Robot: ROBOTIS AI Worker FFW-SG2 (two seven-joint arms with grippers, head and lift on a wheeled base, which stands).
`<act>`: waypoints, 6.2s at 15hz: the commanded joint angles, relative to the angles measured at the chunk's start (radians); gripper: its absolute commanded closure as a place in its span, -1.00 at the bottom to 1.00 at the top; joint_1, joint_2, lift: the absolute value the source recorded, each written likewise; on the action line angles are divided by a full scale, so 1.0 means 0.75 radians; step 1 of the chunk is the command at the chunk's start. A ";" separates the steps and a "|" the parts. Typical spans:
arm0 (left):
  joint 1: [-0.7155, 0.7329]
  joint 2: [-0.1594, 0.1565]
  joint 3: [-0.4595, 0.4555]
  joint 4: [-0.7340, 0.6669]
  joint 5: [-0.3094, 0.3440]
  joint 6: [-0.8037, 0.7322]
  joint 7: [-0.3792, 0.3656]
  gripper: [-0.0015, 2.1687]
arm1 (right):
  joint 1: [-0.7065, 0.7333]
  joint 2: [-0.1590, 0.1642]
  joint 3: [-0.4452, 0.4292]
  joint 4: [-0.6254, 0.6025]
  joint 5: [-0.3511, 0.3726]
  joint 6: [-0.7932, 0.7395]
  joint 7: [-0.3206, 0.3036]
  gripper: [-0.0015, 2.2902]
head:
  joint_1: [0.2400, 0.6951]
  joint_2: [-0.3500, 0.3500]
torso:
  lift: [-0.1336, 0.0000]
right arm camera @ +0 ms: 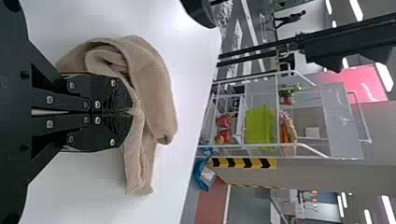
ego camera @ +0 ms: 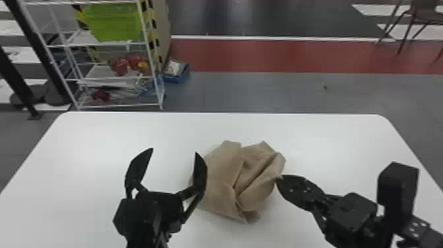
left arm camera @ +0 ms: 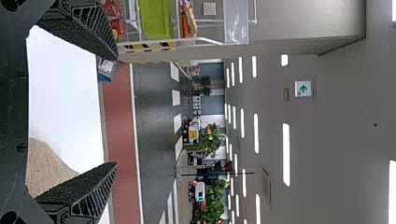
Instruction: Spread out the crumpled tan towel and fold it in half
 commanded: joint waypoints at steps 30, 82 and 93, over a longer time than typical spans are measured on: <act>-0.046 0.023 -0.217 0.099 -0.035 0.076 -0.138 -0.91 | -0.543 0.003 -0.390 0.020 -0.169 0.330 -0.253 0.34 | 1.00 -0.79 | -0.83; -0.234 -0.108 -0.031 0.207 -0.057 0.223 -0.153 0.83 | -0.414 0.003 -0.787 -0.075 -0.484 0.370 -0.217 0.34 | 1.00 -1.00 | -0.83; -0.175 -0.112 0.016 0.082 -0.086 0.370 -0.110 0.17 | -0.469 -0.035 -0.936 0.116 -0.482 0.375 -0.219 0.34 | 1.00 -1.00 | -0.83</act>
